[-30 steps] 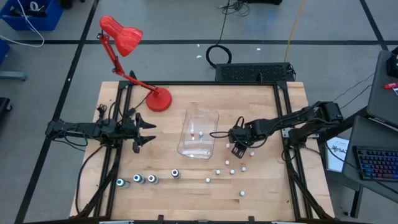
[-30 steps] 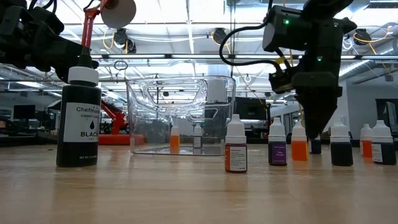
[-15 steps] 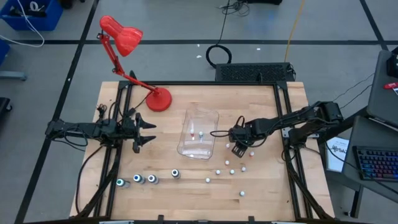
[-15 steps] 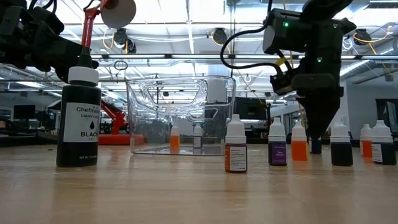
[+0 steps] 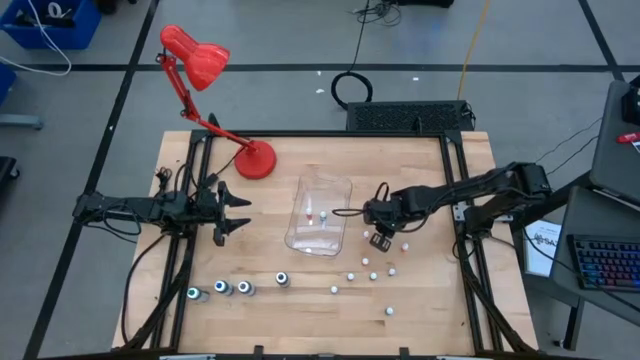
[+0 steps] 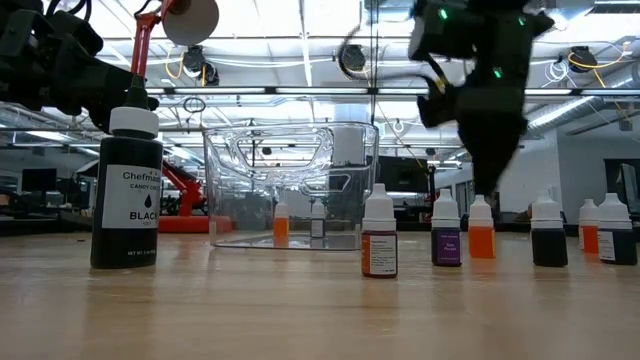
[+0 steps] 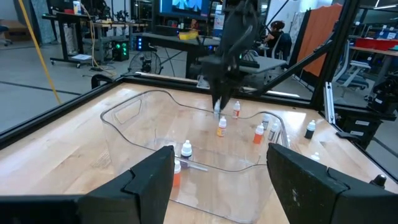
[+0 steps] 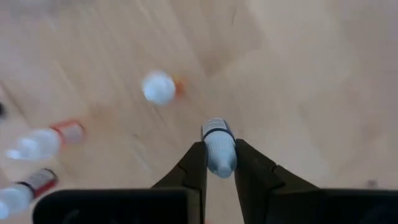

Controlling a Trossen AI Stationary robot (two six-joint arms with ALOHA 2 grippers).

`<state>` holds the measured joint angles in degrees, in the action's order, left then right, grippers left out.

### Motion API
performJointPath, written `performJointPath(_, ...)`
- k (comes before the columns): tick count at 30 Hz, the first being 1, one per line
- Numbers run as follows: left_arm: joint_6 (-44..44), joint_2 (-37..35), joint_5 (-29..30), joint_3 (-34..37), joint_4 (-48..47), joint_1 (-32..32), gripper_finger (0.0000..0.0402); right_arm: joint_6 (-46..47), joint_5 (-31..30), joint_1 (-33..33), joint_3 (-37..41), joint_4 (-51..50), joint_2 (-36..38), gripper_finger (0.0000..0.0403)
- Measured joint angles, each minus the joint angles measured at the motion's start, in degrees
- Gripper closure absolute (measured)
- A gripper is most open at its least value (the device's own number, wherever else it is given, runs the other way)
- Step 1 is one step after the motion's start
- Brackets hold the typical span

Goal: Pick & Place food coloring
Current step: Put the small purple food coloring bottle into the transparent bin

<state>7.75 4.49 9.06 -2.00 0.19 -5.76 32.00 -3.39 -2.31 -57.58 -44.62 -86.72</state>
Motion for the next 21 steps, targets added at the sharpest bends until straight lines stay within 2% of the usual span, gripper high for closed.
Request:
performJointPath(4, 0.0, 0.0, 0.0, 0.0, 0.0, 0.0, 0.0149, -2.5, -4.3, 0.0, -10.4, -6.3, 0.0, 0.0361)
performJointPath(11, 0.0, 0.0, 0.0, 0.0, 0.0, 0.0, 0.0149, -8.5, -7.2, 0.3, -31.1, -8.8, -2.2, 0.0361)
performJointPath(15, 0.0, 0.0, 0.0, 0.0, 0.0, 0.0, 0.0149, -12.6, -7.8, 0.3, -44.0, -15.9, -9.1, 0.0361)
performJointPath(21, 0.0, 0.0, 0.0, 0.0, 0.0, 0.0, 0.0149, -18.0, -8.5, 0.8, -65.9, -32.1, -24.4, 0.0361)
